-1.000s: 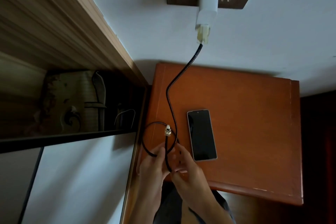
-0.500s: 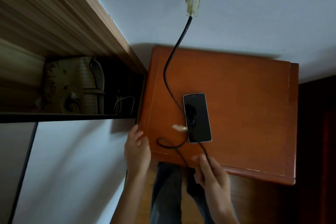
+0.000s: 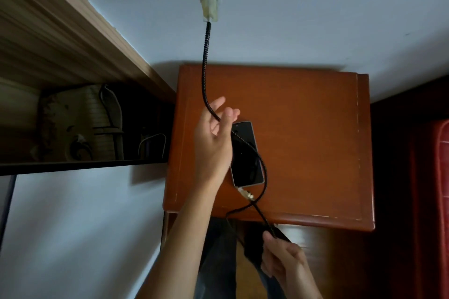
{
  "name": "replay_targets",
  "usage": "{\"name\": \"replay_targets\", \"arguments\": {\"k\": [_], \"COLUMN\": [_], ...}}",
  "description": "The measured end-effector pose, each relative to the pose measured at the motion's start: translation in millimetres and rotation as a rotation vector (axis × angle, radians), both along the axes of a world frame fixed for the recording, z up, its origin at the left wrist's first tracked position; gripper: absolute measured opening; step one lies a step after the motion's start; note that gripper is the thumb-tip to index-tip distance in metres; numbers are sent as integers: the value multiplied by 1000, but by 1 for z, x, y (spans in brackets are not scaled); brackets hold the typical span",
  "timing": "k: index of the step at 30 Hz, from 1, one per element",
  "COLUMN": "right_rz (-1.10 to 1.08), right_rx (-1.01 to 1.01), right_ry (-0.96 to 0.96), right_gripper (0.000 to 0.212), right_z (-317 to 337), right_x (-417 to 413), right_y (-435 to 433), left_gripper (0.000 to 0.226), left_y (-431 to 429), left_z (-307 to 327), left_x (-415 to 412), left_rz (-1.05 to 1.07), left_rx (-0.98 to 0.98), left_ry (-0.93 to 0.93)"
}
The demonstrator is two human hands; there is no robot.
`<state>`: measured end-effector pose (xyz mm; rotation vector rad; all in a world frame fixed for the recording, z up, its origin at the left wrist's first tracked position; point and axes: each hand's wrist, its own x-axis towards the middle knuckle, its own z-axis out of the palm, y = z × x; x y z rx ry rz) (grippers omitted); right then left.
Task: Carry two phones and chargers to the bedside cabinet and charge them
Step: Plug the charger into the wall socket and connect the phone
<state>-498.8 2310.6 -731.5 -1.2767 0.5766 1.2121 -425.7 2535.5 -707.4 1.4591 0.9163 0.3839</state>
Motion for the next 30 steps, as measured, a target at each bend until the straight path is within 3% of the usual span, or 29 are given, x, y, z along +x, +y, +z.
{"name": "replay_targets", "arguments": {"k": [4,7,10,13,20,24,30], "right_rz": [-357,-499,-675,-782,-627,-448,-324], "right_rx": [150,265,356,323,94,-97,-194], "right_ry": [76,59,91,91,28,-99,-239], "right_gripper": [59,62,58,47,38,21,42], "right_z": [3,4,1,-6,-28,-41,-47], "right_x": [10,28,43,54,60,56,58], "right_y": [-17,-27,-40,-51,-52,-46,-35], "left_gripper": [21,19,18,21,24,27,25], "left_y": [5,8,12,12,-13,-24,-35], "left_z": [-8,-17,-23,-33,-56,-68,-87], "left_x": [-8,-24,-39,-61,-132,-178,-224], "left_rz": [0,-17,-5,-35,-153,-67,71], "left_rx": [-19,-19,-81,-48,12,-43,-115], "left_ry": [-40,-10,34,115,270,369,498]}}
